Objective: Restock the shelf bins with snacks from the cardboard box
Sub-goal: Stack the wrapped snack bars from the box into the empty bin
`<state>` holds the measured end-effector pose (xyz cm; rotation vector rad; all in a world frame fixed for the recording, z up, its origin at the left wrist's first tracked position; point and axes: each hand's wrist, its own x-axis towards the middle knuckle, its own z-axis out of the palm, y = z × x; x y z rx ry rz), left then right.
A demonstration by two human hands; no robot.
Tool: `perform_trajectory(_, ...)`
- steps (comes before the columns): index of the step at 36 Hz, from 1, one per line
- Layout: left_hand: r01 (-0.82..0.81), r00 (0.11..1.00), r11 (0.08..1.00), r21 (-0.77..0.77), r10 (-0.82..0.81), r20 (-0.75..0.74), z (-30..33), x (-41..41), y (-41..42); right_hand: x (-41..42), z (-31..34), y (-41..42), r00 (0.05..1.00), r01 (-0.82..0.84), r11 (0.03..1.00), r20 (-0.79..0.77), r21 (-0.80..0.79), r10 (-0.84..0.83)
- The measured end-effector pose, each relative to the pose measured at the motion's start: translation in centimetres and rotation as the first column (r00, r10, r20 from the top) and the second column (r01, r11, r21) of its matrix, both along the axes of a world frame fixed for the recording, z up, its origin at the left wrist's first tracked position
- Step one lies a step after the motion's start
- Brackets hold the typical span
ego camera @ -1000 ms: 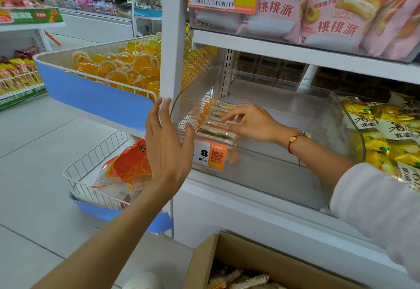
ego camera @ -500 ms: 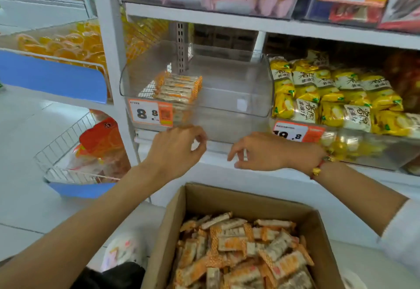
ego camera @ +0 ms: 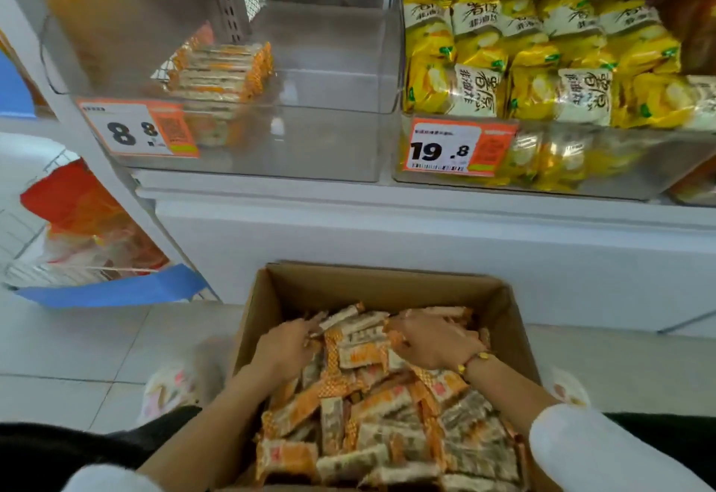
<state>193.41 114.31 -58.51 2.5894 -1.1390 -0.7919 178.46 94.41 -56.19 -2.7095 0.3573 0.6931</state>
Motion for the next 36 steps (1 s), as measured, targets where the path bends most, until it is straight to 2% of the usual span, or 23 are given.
perform_trajectory(5, -0.053, 0.999, 0.992, -0.117, 0.050, -0.021, -3.8, 0.0, -1.8, 0.3, -5.1, 1.7, 0.999, 0.022, 0.999, 0.034, 0.050, -0.024)
perform_trajectory(8, -0.001, 1.000, 0.989, -0.146, -0.002, -0.023, -4.9, 0.0, -3.3, 0.3, -7.1, 2.4, 0.997, 0.055, 0.997, 0.049, 0.054, -0.058)
perform_trajectory(12, 0.087, 0.993, 0.986, -0.145, -0.074, 0.093, -5.2, -0.2, -4.3, 0.8, -7.9, 2.1, 0.980, 0.043, 0.998, 0.197, -0.042, -0.034)
perform_trajectory(15, 0.070, 0.990, 0.989, -0.127, -0.053, 0.133, -5.3, -0.5, -4.4, 0.7, -8.2, 1.7, 0.984, 0.009, 0.998, 0.177, -0.059, 0.001)
perform_trajectory(18, 0.028, 0.995, 0.982, -0.189, -0.009, 0.101, -4.9, -0.2, -4.1, 0.6, -7.9, 1.4, 0.984, 0.008, 0.999, 0.176, -0.039, -0.001)
perform_trajectory(21, -0.051, 0.998, 0.981, -0.186, 0.055, 0.014, -3.4, 0.3, -3.7, 0.2, -6.7, 1.1, 0.974, 0.026, 1.000, 0.225, -0.012, -0.022)
perform_trajectory(24, -0.115, 0.991, 0.979, -0.168, 0.101, -0.091, -1.7, 1.0, -3.3, 0.0, -4.8, 0.8, 0.937, 0.042, 0.999, 0.348, -0.005, -0.038)
perform_trajectory(28, -0.125, 0.961, 0.977, -0.171, 0.076, -0.267, 2.0, 1.7, -2.9, 0.2, -0.9, 1.0, 0.849, 0.017, 0.997, 0.528, -0.082, 0.029)
perform_trajectory(30, -0.143, 0.930, 0.967, -0.212, 0.058, -0.363, 4.3, 2.0, -2.6, 0.6, 1.4, 1.4, 0.815, -0.014, 0.989, 0.572, -0.145, 0.095)
perform_trajectory(34, -0.313, 0.813, 0.908, -0.277, 0.106, -0.573, 9.6, 2.9, -1.9, 1.3, 6.2, 2.4, 0.737, -0.009, 0.978, 0.660, -0.206, 0.146)
perform_trajectory(36, -0.327, 0.808, 0.888, -0.322, 0.085, -0.584, 12.2, 3.0, -1.3, 1.9, 8.8, 3.1, 0.707, -0.020, 0.977, 0.688, -0.211, 0.163)
